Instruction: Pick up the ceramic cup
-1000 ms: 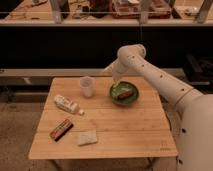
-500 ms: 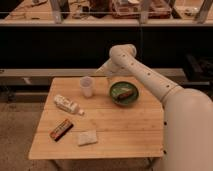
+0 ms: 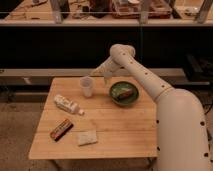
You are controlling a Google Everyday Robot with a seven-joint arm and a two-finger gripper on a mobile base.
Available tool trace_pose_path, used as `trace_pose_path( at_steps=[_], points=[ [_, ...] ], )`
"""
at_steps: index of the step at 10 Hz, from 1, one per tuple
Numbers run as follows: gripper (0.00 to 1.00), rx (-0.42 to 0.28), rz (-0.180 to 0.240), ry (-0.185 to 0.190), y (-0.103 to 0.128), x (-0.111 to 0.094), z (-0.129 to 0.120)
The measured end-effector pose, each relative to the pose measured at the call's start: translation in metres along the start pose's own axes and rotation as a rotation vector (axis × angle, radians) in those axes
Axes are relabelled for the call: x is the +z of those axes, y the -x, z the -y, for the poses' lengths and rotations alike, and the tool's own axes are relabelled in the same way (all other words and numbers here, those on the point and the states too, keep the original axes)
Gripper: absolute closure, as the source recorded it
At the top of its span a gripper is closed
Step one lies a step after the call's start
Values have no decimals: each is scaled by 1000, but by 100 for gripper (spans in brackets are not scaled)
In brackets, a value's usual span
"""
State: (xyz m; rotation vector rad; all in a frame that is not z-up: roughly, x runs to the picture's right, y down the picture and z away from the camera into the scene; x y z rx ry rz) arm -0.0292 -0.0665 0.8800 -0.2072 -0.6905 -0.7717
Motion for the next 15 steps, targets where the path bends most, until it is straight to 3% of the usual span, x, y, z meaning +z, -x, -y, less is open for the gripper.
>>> trace_pose_path(
  at_steps=[3, 8, 12, 14, 15],
  points=[
    [35, -30, -15, 20, -3, 18, -5],
    [38, -68, -16, 71, 14, 56, -14],
    [76, -64, -34, 114, 18, 79, -16],
    [95, -29, -63, 122, 13, 82, -9],
    [99, -3, -65, 116, 13, 78, -5]
  ],
)
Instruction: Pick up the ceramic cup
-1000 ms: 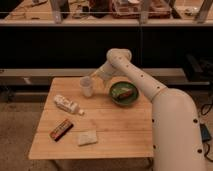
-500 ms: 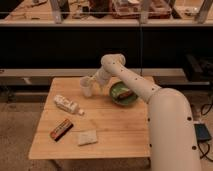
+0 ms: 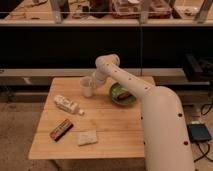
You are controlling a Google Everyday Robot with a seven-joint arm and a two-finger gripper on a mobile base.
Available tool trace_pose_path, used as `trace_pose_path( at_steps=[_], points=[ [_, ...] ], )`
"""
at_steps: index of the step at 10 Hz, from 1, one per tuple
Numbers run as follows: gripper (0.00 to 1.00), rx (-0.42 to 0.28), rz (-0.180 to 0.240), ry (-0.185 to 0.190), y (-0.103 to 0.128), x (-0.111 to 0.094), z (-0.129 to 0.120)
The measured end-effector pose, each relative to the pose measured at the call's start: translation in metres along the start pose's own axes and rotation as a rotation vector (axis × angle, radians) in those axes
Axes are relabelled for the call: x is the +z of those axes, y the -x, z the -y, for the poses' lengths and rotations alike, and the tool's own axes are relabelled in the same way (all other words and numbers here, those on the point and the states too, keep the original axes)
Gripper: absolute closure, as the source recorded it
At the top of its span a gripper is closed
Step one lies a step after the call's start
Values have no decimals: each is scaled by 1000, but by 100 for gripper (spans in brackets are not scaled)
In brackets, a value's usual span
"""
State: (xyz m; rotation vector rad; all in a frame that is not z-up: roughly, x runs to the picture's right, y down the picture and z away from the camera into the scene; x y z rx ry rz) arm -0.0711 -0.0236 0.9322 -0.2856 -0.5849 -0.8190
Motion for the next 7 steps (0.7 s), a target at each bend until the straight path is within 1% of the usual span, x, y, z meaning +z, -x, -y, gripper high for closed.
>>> trace_pose_path(
  at_steps=[1, 2, 3, 4, 5, 6, 7],
  points=[
    [100, 47, 21, -28, 3, -14, 8],
    [100, 77, 38, -54, 4, -31, 12],
    [100, 105, 53, -89, 6, -59, 15],
    [100, 102, 53, -99, 9, -75, 14],
    [100, 85, 41, -101, 14, -101, 9],
    [100, 74, 30, -97, 15, -116, 2],
    [100, 68, 23, -93, 16, -123, -2]
  ],
)
